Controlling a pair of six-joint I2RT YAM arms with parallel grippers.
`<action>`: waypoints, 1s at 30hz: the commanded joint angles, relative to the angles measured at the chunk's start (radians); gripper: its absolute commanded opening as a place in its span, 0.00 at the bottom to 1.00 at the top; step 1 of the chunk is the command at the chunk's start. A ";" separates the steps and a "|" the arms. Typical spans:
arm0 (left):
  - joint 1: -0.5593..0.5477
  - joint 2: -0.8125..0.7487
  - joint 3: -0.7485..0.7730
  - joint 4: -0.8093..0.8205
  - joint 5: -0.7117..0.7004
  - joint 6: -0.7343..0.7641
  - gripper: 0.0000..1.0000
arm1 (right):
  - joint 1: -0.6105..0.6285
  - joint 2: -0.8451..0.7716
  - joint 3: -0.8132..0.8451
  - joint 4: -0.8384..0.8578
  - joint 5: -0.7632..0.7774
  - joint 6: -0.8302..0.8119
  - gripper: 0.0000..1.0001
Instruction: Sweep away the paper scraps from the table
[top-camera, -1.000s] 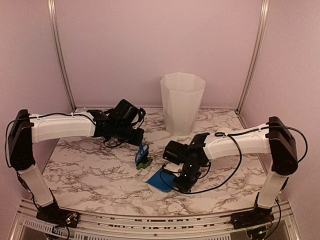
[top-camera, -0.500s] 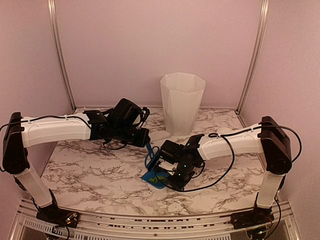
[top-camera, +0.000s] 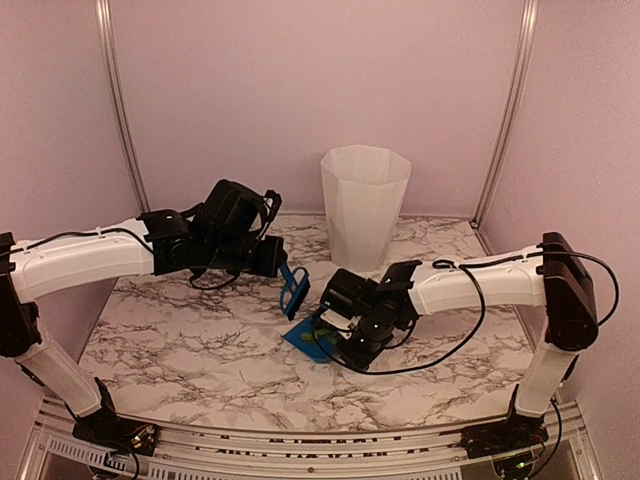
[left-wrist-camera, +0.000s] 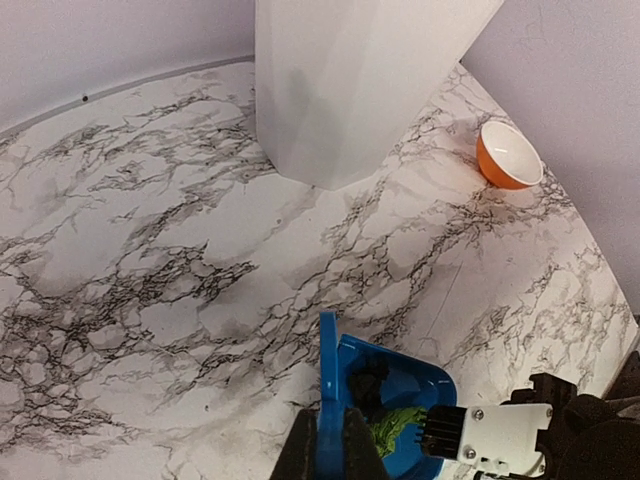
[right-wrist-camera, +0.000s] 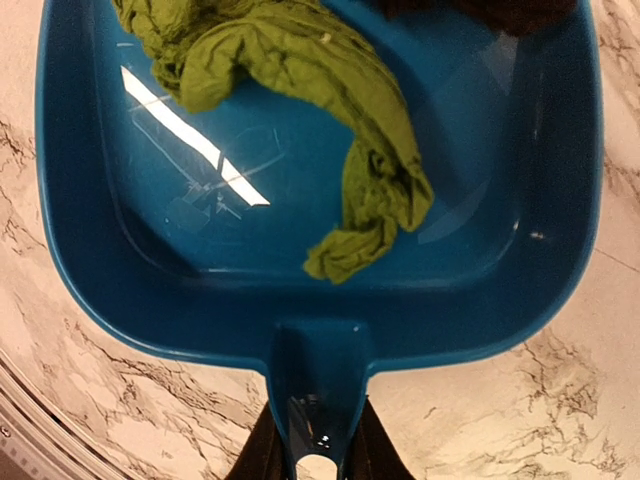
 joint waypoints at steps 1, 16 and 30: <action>0.015 -0.110 0.007 -0.032 -0.134 -0.011 0.00 | 0.005 -0.060 0.054 -0.019 0.068 0.021 0.00; 0.131 -0.299 -0.104 -0.049 -0.177 -0.033 0.00 | -0.167 -0.250 0.354 -0.259 0.264 -0.038 0.00; 0.132 -0.301 -0.125 -0.065 -0.106 -0.038 0.00 | -0.401 -0.008 0.886 -0.278 0.698 -0.201 0.00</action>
